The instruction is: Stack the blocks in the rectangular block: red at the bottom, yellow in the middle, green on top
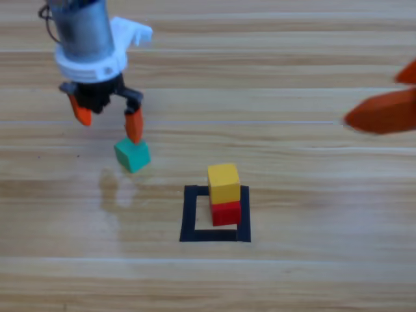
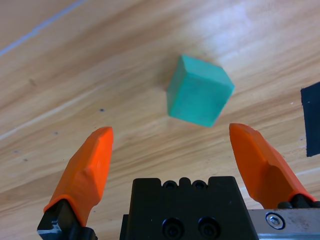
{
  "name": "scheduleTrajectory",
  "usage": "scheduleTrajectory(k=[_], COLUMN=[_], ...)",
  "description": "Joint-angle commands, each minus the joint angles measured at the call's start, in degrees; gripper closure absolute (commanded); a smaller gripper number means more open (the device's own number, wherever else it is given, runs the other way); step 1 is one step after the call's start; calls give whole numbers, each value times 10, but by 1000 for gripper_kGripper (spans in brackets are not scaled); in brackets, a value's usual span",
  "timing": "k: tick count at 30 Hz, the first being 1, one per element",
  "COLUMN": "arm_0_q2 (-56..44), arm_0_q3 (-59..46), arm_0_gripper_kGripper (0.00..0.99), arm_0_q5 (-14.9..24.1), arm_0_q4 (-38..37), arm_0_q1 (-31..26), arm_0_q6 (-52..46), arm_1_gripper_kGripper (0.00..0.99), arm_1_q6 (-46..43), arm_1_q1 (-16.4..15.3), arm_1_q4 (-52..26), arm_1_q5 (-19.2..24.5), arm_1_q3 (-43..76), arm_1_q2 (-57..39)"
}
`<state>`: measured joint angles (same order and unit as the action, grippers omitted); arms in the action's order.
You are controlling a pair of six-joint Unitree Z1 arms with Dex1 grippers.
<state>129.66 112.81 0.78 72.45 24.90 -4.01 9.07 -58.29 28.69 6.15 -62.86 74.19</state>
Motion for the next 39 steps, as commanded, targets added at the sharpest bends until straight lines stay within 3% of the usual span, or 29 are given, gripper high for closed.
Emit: scheduleTrajectory(k=[1,6,18,39], arm_0_q2=[-9,-11,1,14], arm_0_q3=[-36,-52,-53,-105], arm_0_gripper_kGripper=[13,17,31,30], arm_0_q5=[10,14,13,12], arm_0_q4=[-17,-31,-58,-109], arm_0_q1=[23,23,25,52], arm_0_q6=[-4,1,12,45], arm_1_gripper_kGripper=[2,2,4,4], arm_1_q6=[-65,-87,-97,-91], arm_1_q1=[27,27,27,27], arm_1_q4=[-75,-80,-49,-49], arm_1_q5=[-3,-10,-88,-83], arm_1_q3=[54,56,10,24], arm_1_q2=[-12,38,133,120])
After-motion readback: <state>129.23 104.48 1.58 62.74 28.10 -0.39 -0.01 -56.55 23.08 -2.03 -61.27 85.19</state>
